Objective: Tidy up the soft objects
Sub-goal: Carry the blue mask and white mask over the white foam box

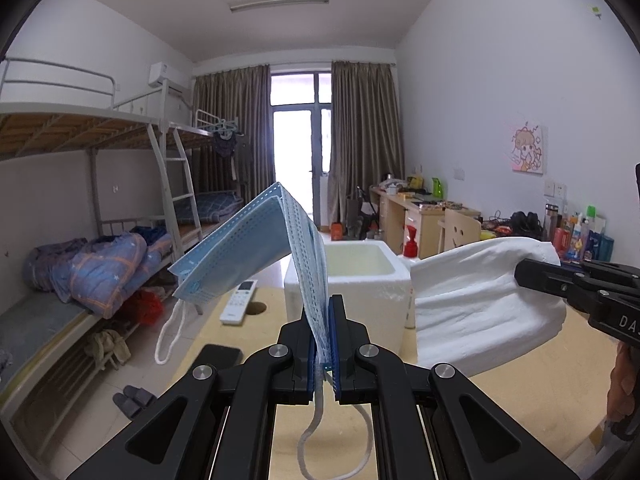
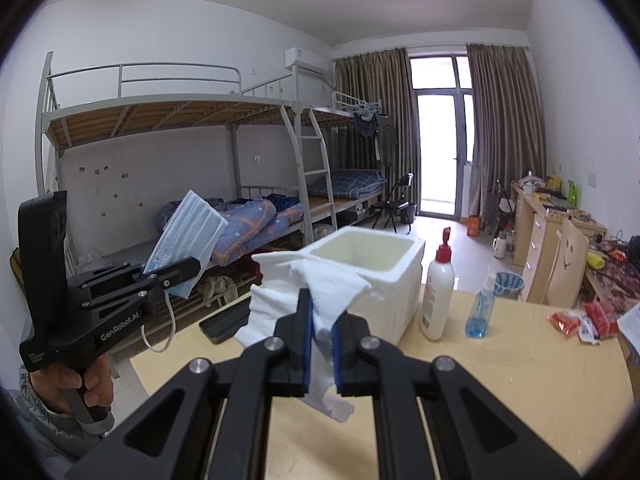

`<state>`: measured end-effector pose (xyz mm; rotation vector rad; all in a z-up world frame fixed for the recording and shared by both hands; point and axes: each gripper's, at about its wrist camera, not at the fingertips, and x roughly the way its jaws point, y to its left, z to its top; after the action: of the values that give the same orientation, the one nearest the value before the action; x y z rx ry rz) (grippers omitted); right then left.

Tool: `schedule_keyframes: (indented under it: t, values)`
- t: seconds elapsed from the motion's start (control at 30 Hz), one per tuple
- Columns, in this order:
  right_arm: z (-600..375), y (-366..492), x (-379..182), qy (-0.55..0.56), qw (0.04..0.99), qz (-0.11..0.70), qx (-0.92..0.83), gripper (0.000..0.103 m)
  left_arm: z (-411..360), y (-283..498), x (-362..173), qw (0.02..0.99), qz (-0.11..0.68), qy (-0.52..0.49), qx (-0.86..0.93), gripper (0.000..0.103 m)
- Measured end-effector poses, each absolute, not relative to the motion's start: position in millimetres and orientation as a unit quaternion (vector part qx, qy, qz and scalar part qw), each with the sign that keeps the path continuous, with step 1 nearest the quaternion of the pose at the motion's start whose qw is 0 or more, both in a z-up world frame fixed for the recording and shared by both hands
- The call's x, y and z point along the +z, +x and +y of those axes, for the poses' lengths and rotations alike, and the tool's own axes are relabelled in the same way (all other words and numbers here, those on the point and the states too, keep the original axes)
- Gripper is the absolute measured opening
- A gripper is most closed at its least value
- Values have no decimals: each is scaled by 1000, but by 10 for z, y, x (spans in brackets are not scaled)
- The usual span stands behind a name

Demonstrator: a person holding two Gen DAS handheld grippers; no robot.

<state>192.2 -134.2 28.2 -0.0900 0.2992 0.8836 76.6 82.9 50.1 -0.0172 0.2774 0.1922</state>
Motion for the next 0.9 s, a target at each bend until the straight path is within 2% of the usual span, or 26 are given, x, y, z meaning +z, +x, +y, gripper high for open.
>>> schedule_keyframes:
  t: [0.9]
  values:
    - [-944,2728,531,-49,907,155,389,11,1029,1692,671,987,151,6,52,6]
